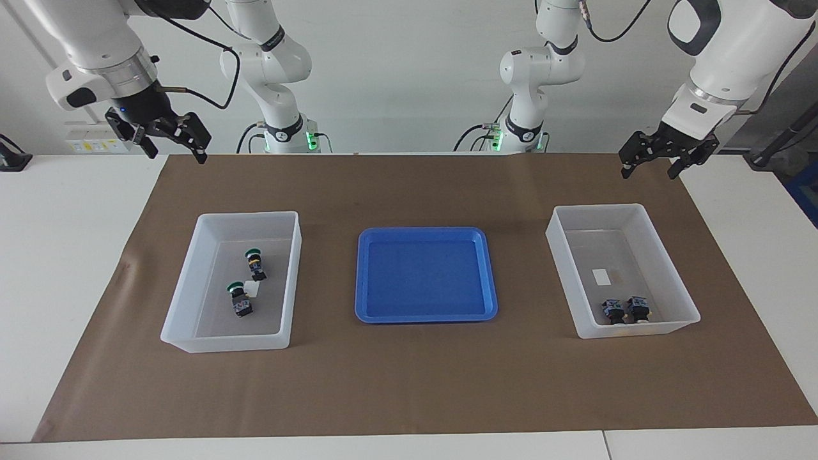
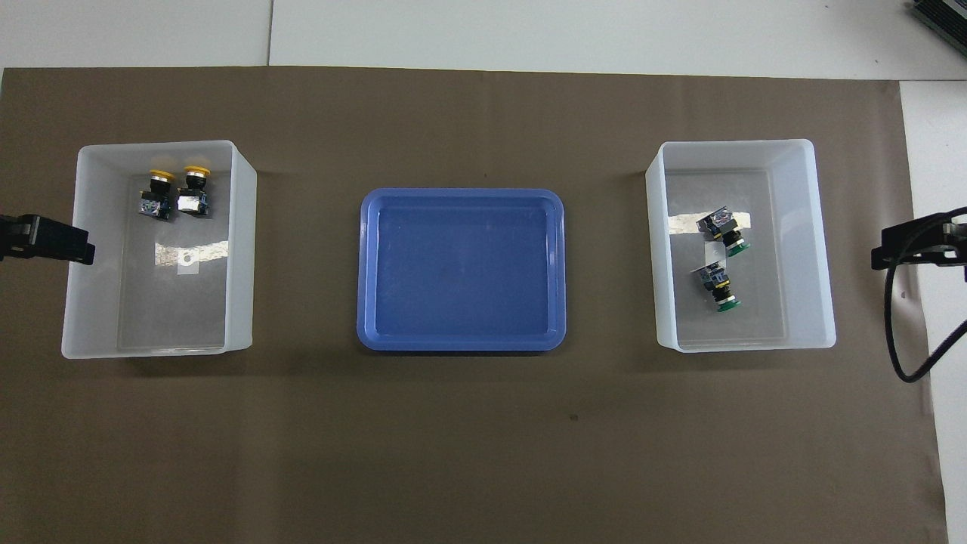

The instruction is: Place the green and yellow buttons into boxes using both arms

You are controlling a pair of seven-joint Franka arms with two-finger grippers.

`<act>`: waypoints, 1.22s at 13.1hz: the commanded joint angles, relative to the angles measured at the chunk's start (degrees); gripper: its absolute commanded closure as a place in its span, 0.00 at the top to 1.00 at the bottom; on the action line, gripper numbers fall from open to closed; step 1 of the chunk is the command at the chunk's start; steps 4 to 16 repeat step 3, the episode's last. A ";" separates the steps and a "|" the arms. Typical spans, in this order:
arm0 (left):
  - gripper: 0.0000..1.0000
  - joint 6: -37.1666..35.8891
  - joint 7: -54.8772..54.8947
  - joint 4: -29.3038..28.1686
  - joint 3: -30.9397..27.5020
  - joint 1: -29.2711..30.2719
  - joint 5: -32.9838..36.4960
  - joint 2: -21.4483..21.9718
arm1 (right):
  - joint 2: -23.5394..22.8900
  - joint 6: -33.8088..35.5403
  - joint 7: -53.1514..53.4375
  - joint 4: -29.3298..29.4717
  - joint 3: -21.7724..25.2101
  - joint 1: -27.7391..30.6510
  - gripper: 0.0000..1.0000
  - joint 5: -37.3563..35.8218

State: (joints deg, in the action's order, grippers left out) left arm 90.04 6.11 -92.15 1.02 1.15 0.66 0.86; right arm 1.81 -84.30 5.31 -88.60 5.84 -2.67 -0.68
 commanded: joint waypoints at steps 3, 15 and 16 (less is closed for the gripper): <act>1.00 0.49 -0.48 -0.75 0.12 0.34 -0.48 0.89 | 2.06 -0.69 -7.16 -2.54 1.19 -0.59 1.00 0.94; 1.00 0.49 -0.48 -0.75 0.12 0.34 -0.48 0.89 | 2.06 -0.69 -7.16 -2.54 1.19 -0.59 1.00 0.94; 1.00 0.49 -0.48 -0.75 0.12 0.34 -0.48 0.89 | 2.06 -0.69 -7.16 -2.54 1.19 -0.59 1.00 0.94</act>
